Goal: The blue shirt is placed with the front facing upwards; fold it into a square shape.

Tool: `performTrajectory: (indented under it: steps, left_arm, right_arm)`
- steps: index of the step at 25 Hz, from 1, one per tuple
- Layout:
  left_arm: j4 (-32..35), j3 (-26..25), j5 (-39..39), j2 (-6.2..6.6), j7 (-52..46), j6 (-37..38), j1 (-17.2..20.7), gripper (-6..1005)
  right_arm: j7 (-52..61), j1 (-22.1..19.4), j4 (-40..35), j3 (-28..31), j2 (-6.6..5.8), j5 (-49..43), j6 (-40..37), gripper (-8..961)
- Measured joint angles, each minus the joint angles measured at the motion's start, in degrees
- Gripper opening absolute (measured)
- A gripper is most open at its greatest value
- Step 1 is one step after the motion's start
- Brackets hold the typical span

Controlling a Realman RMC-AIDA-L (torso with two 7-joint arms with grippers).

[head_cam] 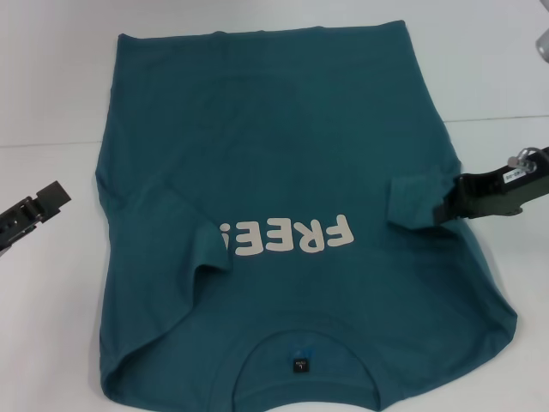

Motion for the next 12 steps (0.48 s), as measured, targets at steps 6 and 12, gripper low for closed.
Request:
performTrajectory:
  steps: [6, 12]
  left_arm:
    - [0.00, -0.01, 0.00, -0.01, -0.05, 0.00, 0.00, 872]
    - [-0.07, -0.12, 0.00, -0.01, -0.11, -0.36, 0.00, 871]
  right_arm:
    - [-0.31, 0.29, 0.84, -0.69, 0.93, -0.44, 1.64, 1]
    - [-2.32, 0.60, 3.39, -1.02, 1.26, -0.02, 3.26, 2]
